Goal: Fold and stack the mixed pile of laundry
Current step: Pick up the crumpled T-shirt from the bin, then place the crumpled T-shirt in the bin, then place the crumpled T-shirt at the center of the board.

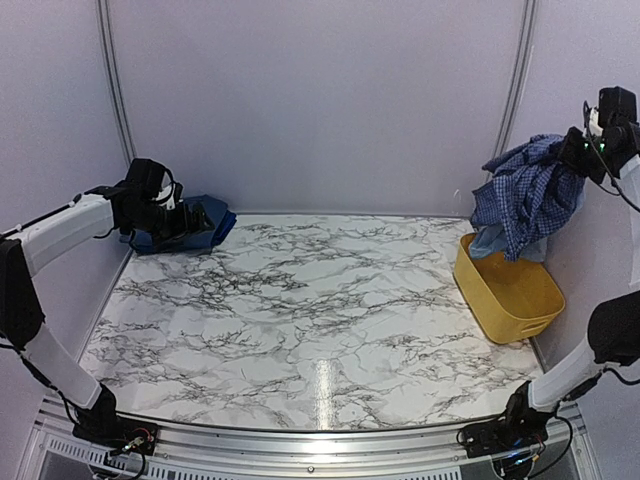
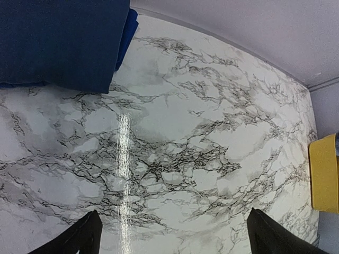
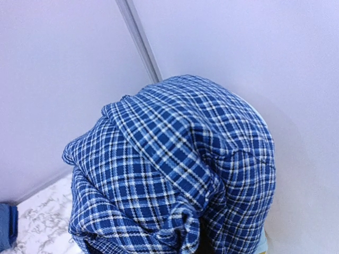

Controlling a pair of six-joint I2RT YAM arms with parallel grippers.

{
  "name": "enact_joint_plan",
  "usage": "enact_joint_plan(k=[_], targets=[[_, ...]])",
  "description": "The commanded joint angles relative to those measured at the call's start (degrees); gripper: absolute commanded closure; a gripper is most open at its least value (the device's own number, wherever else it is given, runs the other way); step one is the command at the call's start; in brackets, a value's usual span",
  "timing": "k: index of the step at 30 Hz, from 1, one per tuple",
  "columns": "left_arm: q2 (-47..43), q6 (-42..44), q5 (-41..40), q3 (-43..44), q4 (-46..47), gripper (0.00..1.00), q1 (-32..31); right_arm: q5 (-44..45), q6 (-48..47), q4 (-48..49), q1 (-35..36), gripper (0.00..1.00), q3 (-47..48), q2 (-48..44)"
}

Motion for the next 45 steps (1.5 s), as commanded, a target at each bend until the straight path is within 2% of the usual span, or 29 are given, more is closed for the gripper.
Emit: enact_joint_plan(k=[1,6,9,11,16,20,23,24,27,28,29,33,39,45], targets=[[0.8,0.6,1.2,2.7,0.8,0.01,0.6,-10.8,0.9,5.9,0.1,1.00,12.6,3.7],[0.7,0.3,1.8,3.6,0.6,0.01,1.2,-18.0,4.5,8.4,1.4,1.00,22.2,7.8],[-0.1,0.3,1.6,3.8,0.5,0.01,1.6,-16.4,4.4,5.0,1.4,1.00,23.4,7.9],[-0.8,0.3,1.1,3.6,0.6,0.01,1.9,-13.7,3.9,2.9,1.3,1.00,21.0,5.7],[-1.3,0.3,1.1,2.7,0.5,0.01,2.2,-3.8,2.1,0.3,0.9,1.00,6.2,-4.0],[-1.1,0.2,1.5,2.1,0.5,0.01,2.2,0.5,1.0,4.2,0.1,1.00,-14.2,-11.0],[-0.3,0.2,2.2,2.1,0.5,0.01,2.2,0.3,0.3,7.7,-0.1,1.00,-27.7,-13.1],[-0.3,0.2,2.3,2.2,0.6,0.01,2.2,-0.5,0.2,7.7,-0.2,0.90,-30.5,-12.7],[-0.3,0.2,2.1,2.4,0.5,0.01,2.2,-0.6,0.3,6.2,-0.2,0.32,-33.1,-11.7],[-0.5,0.2,2.0,2.4,0.5,0.01,2.2,-0.2,-0.2,6.2,-0.2,0.19,-33.0,-11.8],[-0.6,0.2,1.8,2.3,0.5,0.01,2.2,-0.4,-1.1,6.1,-0.2,0.13,-32.5,-11.7],[-0.4,0.0,1.7,1.9,0.6,0.01,2.2,-4.1,-4.5,4.4,-0.2,0.11,-31.7,-9.5],[0.1,-0.9,1.9,1.3,0.8,0.01,2.2,-12.2,-6.2,3.6,-0.2,0.12,-37.6,-5.8],[0.0,-1.6,1.6,0.9,1.2,0.01,2.2,-6.2,-4.2,4.8,-0.2,0.10,-44.2,-4.0]])
